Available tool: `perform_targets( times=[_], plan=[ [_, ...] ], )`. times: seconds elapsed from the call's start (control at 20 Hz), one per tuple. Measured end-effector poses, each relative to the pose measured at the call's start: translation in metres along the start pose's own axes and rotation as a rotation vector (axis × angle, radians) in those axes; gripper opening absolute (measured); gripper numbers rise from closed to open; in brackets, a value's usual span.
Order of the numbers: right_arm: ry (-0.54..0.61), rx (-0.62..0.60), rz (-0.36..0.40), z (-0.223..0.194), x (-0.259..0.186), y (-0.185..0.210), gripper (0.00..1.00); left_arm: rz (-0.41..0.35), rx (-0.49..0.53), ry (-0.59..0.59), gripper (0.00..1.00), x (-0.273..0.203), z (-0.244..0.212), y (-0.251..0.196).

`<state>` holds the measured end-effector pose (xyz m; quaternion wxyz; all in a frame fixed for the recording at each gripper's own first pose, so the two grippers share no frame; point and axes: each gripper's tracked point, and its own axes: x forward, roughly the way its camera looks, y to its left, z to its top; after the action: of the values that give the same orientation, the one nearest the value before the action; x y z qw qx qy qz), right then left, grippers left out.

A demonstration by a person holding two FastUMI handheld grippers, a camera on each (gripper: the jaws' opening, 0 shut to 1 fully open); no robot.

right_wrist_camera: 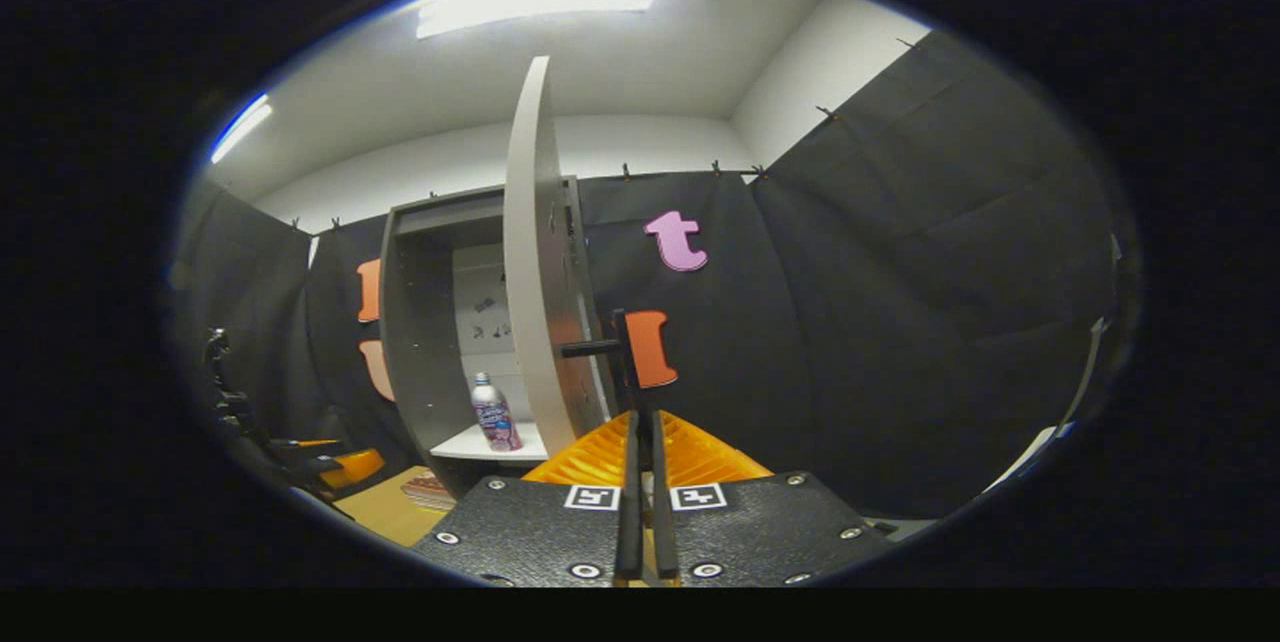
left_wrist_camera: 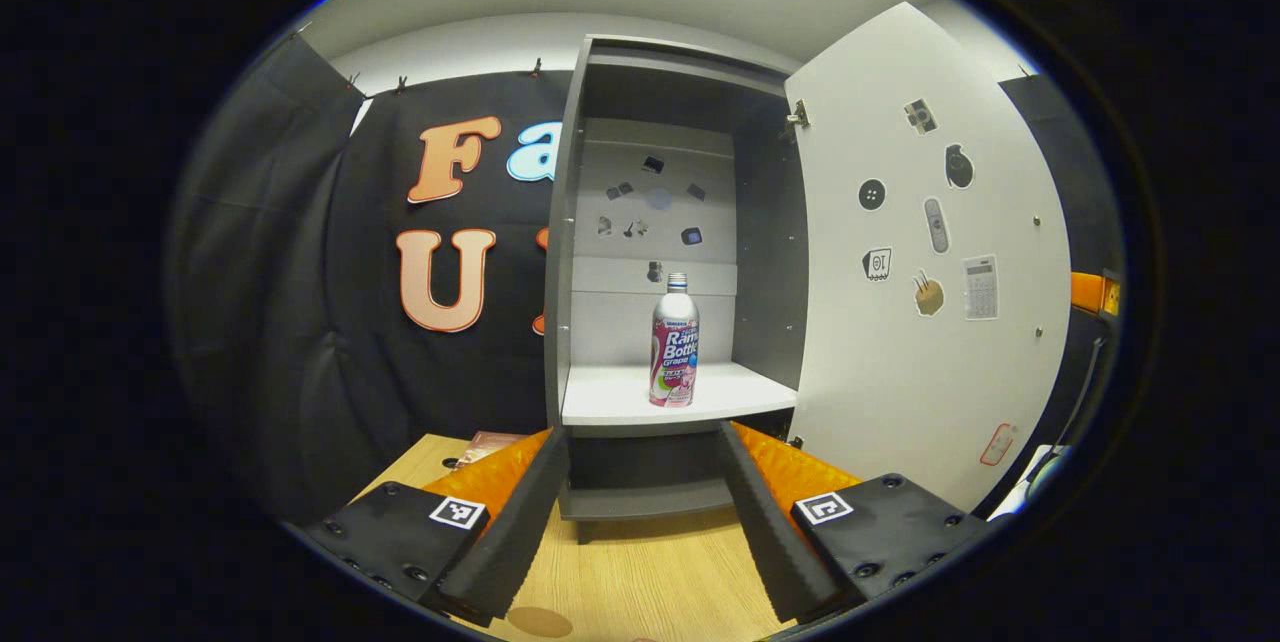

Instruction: Open the cabinet door with the right hand, grasp the bottle in the cabinet with the left hand and place it on the coaster, then close the cabinet door with the right hand.

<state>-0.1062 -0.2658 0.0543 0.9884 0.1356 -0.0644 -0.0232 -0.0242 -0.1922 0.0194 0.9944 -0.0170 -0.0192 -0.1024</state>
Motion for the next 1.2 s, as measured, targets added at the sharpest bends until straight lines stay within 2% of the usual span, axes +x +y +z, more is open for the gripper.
perform_targets(
  times=[0.1, 0.15, 0.3, 0.35, 0.5, 0.55, 0.6, 0.65, 0.7, 0.75, 0.9, 0.95, 1.0, 1.2],
  plan=[
    [-0.001, -0.023, -0.017, 0.0, -0.005, -0.002, 0.04, -0.016, 0.002, -0.004, 0.97, -0.001, 0.001, -0.004],
    [0.0, -0.034, -0.027, -0.001, -0.011, 0.0, 0.08, -0.022, 0.004, -0.003, 0.97, 0.001, -0.001, -0.004],
    [0.007, -0.035, -0.022, 0.003, -0.026, 0.014, 0.08, -0.039, 0.006, 0.003, 0.97, 0.005, -0.003, -0.007],
    [0.011, -0.045, -0.02, 0.003, -0.031, 0.018, 0.01, -0.037, 0.005, -0.003, 0.97, 0.005, -0.002, -0.005],
    [0.025, -0.089, -0.01, -0.002, -0.041, 0.035, 0.0, -0.036, -0.006, -0.004, 0.97, 0.006, -0.006, -0.003],
    [0.032, -0.111, -0.006, -0.007, -0.045, 0.042, 0.08, -0.035, -0.004, -0.001, 0.97, 0.006, -0.008, -0.002],
    [0.045, -0.137, -0.004, -0.016, -0.046, 0.049, 0.0, -0.031, 0.0, 0.002, 0.97, 0.007, -0.009, 0.0],
    [0.055, -0.16, 0.0, -0.023, -0.047, 0.055, 0.09, -0.03, 0.001, 0.005, 0.97, 0.009, -0.011, 0.002],
    [0.062, -0.192, 0.0, -0.032, -0.042, 0.064, 0.01, -0.031, 0.0, 0.002, 0.97, 0.012, -0.009, 0.003],
    [0.068, -0.217, -0.001, -0.038, -0.039, 0.071, 0.0, -0.038, -0.003, -0.004, 0.97, 0.017, -0.007, 0.003],
    [0.103, -0.25, 0.018, -0.062, -0.019, 0.107, 0.1, -0.078, -0.008, -0.018, 0.97, 0.036, -0.001, 0.0],
    [0.108, -0.241, 0.029, -0.069, -0.012, 0.119, 0.19, -0.09, -0.01, -0.026, 0.97, 0.044, 0.001, 0.0],
    [0.107, -0.236, 0.03, -0.073, -0.003, 0.129, 0.18, -0.104, -0.01, -0.033, 0.97, 0.053, 0.003, 0.0],
    [0.102, -0.253, -0.026, -0.096, 0.041, 0.157, 0.33, -0.197, 0.003, -0.046, 0.97, 0.1, 0.007, 0.0]
  ],
)
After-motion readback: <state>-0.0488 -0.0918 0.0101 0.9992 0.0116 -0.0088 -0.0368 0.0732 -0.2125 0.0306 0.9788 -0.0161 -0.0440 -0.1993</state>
